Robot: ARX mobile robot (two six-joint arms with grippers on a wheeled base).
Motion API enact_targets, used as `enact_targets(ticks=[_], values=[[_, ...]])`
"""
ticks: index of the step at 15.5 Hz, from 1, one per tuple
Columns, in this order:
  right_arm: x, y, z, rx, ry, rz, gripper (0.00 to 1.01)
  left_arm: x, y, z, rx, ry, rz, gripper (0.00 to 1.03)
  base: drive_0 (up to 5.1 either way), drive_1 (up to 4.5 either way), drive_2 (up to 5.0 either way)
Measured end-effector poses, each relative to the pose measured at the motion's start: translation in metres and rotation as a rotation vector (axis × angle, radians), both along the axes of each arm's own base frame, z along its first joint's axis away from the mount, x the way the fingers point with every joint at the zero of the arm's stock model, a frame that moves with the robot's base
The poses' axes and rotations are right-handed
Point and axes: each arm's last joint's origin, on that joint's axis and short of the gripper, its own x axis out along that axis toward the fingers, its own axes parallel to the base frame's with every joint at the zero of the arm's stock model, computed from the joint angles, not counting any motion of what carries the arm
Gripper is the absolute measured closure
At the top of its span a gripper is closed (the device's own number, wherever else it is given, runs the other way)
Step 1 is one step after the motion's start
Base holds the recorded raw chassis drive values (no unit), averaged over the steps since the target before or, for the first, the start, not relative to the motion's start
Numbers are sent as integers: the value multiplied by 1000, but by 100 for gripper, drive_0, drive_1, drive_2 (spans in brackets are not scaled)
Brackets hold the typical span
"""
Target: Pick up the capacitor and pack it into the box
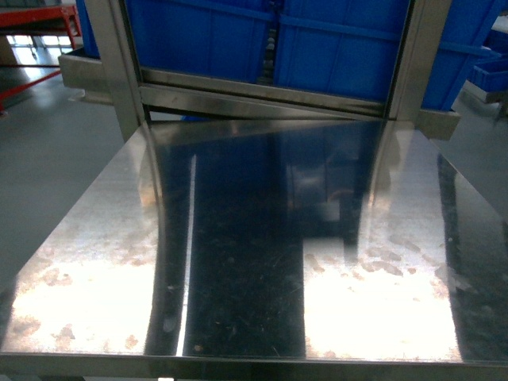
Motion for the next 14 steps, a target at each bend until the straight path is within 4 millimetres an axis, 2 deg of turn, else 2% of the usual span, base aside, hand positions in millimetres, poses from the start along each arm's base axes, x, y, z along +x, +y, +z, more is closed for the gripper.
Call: enact_targets(ticks=[14], values=[[0, 0, 0, 0, 0, 0, 3, -21, 0, -5, 0, 18, 0, 58, 0, 0, 0]])
